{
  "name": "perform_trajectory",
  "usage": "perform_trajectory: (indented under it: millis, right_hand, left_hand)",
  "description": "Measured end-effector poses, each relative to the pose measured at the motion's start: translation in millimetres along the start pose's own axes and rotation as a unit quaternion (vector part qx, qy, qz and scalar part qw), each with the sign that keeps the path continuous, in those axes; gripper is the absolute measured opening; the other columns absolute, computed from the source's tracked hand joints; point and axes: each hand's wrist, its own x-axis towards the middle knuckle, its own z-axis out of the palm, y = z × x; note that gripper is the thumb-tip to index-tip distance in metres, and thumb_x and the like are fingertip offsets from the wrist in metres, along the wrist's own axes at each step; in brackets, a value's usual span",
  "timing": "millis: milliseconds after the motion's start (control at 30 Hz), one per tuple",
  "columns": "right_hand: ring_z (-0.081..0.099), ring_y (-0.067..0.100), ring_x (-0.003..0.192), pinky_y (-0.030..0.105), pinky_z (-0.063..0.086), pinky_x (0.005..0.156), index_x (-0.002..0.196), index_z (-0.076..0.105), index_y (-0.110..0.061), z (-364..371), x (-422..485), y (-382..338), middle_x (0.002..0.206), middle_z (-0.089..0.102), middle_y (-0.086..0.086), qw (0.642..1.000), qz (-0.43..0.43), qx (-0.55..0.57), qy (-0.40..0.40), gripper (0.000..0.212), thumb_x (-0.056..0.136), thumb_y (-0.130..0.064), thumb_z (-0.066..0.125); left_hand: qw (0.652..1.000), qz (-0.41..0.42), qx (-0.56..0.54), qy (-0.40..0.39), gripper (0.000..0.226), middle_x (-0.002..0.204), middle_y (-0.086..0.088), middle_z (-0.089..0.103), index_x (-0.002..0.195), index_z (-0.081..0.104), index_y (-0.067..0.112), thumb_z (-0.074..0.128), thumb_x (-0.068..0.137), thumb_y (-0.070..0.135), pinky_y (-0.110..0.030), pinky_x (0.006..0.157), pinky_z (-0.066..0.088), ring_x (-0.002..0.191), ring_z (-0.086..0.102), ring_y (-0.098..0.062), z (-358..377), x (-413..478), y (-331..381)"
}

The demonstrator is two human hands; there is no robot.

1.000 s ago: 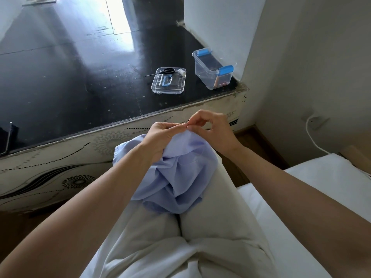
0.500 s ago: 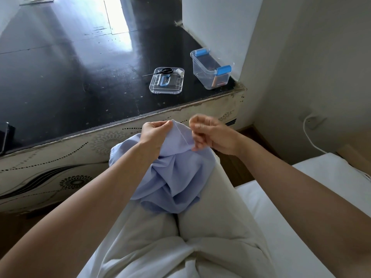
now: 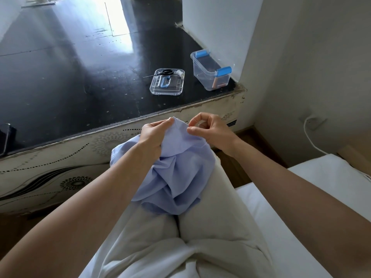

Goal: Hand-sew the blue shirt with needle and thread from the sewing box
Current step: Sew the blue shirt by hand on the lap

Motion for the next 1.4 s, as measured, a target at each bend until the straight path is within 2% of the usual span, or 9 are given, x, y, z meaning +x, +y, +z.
perform_trajectory:
  millis: [133,333,533,600,733,767,933,1200,1400]
  right_hand:
    - [0.041,0.018,0.054,0.029,0.042,0.055,0.09,0.065,-0.019,18,10,3,0.066,0.056,0.024,0.989,-0.089,-0.074,0.096,0.015,0.085,-0.03,0.073]
    - [0.045,0.007,0.052,0.018,0.039,0.052,0.084,0.066,-0.019,26,13,7,0.061,0.054,-0.009,0.974,-0.104,-0.133,0.15,0.021,0.083,-0.039,0.074]
    - [0.046,0.009,0.054,0.02,0.044,0.053,0.082,0.065,-0.021,26,11,8,0.062,0.058,-0.001,0.975,-0.102,-0.132,0.149,0.01,0.088,-0.027,0.071]
    - [0.045,0.008,0.054,0.019,0.042,0.053,0.082,0.066,-0.018,21,8,3,0.062,0.057,-0.002,0.984,-0.118,-0.103,0.087,0.008,0.088,-0.02,0.07]
    - [0.041,0.008,0.052,0.021,0.037,0.051,0.08,0.069,-0.019,12,-4,2,0.058,0.053,-0.012,0.976,-0.088,-0.089,-0.176,0.012,0.089,-0.011,0.068]
    - [0.041,0.007,0.052,0.022,0.037,0.052,0.08,0.068,-0.021,12,-5,3,0.057,0.052,-0.013,0.978,-0.082,-0.093,-0.165,0.014,0.089,-0.011,0.068]
    - [0.039,0.006,0.046,0.016,0.036,0.048,0.093,0.064,-0.011,14,3,6,0.051,0.049,-0.013,0.989,-0.109,-0.05,0.086,0.01,0.089,-0.018,0.07]
    - [0.044,0.008,0.05,0.024,0.042,0.052,0.086,0.069,-0.02,23,13,6,0.059,0.056,-0.005,0.971,-0.122,-0.119,0.167,0.022,0.083,-0.041,0.071]
    - [0.047,0.009,0.052,0.02,0.044,0.055,0.085,0.072,-0.016,25,13,3,0.06,0.057,-0.007,0.963,-0.115,-0.172,0.172,0.015,0.086,-0.031,0.073]
  left_hand:
    - [0.999,-0.011,0.001,-0.032,0.014,0.084,-0.012,0.065,0.079,0.071,0.007,0.076,0.082,0.019,-0.033,0.074,0.05,0.079,0.059,-0.027,2,-5,1]
    - [0.998,-0.025,0.029,-0.051,0.022,0.089,-0.017,0.068,0.082,0.073,0.007,0.082,0.076,0.026,-0.039,0.075,0.053,0.081,0.062,-0.029,-1,-6,1]
    - [0.999,-0.025,0.014,-0.045,0.017,0.083,-0.014,0.066,0.079,0.07,0.008,0.079,0.08,0.023,-0.034,0.071,0.051,0.078,0.06,-0.027,-2,-3,-2]
    - [0.999,-0.023,0.004,-0.04,0.016,0.08,-0.013,0.065,0.079,0.069,0.007,0.077,0.082,0.02,-0.03,0.067,0.051,0.075,0.06,-0.025,0,-3,-1]
    - [0.999,-0.033,-0.022,-0.003,0.018,0.081,-0.012,0.064,0.078,0.068,0.007,0.078,0.08,0.022,-0.032,0.071,0.052,0.072,0.059,-0.024,0,0,0]
    - [0.999,-0.032,-0.022,-0.003,0.018,0.079,-0.011,0.064,0.077,0.068,0.007,0.078,0.081,0.022,-0.031,0.07,0.052,0.071,0.059,-0.023,0,1,0]
    - [0.999,-0.03,-0.029,-0.033,0.014,0.078,-0.011,0.067,0.082,0.071,0.005,0.076,0.082,0.018,-0.027,0.066,0.051,0.07,0.06,-0.022,2,0,-2]
    - [0.998,-0.048,0.015,-0.044,0.031,0.093,-0.017,0.068,0.094,0.072,0.005,0.083,0.075,0.027,-0.039,0.075,0.054,0.082,0.063,-0.029,2,3,-2]
    - [0.997,-0.048,0.031,-0.043,0.025,0.086,-0.015,0.067,0.086,0.07,0.009,0.081,0.077,0.03,-0.036,0.07,0.054,0.078,0.062,-0.027,0,6,-5]
